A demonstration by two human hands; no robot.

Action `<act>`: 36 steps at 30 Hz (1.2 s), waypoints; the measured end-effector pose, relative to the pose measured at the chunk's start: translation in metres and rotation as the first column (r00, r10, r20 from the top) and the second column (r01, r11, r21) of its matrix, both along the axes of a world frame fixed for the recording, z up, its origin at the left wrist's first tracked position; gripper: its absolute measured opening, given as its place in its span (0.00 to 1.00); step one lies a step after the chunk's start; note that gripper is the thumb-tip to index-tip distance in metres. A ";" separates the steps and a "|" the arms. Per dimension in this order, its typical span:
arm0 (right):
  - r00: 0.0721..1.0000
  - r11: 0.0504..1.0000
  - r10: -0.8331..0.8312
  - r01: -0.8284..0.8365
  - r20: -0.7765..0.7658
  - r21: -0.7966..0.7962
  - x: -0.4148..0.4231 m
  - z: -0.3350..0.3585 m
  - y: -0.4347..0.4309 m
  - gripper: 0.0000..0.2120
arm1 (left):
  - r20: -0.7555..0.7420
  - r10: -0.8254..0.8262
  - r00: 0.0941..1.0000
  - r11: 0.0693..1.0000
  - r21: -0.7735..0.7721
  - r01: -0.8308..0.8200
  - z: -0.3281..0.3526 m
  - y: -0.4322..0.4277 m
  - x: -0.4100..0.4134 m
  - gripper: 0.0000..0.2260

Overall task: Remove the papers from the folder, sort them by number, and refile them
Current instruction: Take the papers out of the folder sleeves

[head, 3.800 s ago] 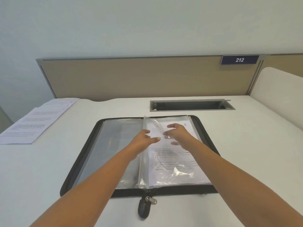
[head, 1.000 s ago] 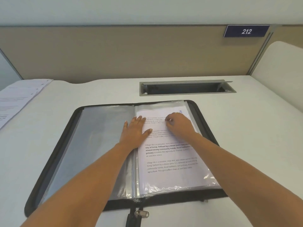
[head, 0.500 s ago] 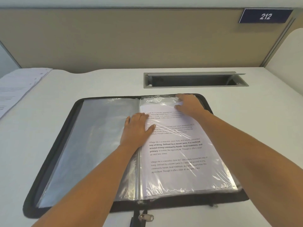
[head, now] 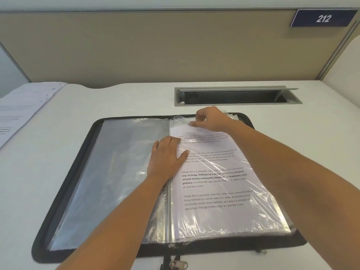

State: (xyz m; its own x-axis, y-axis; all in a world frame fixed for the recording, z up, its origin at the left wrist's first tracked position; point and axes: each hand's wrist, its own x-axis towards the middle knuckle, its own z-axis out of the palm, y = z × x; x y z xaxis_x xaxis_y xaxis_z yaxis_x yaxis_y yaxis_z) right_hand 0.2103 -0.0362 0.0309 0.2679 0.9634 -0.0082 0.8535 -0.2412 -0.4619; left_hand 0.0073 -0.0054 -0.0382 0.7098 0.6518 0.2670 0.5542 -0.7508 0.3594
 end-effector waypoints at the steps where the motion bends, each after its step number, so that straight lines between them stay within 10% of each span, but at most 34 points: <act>1: 0.999 1.000 -0.006 0.006 -0.046 -0.013 -0.003 0.003 0.003 0.16 | 0.006 -0.001 1.000 1.000 -0.001 0.001 0.000 0.000 0.000 0.20; 24: 0.995 0.844 0.043 0.012 0.090 -0.537 0.017 0.016 0.040 0.12 | 0.038 0.001 0.999 0.998 -0.060 0.001 0.000 0.002 -0.001 0.21; 36: 0.954 0.957 -0.229 0.257 0.192 -0.136 0.034 0.017 0.043 0.05 | 0.003 -0.007 1.000 0.999 -0.051 0.007 0.002 0.000 -0.002 0.35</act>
State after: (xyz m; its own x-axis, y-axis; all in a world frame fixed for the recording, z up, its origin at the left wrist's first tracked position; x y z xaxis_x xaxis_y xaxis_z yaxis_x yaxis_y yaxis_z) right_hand 0.2446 0.0065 0.0482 0.5047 0.8588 -0.0878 0.8229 -0.5094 -0.2517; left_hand 0.0050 -0.0053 -0.0360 0.7141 0.6594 0.2350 0.5478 -0.7354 0.3989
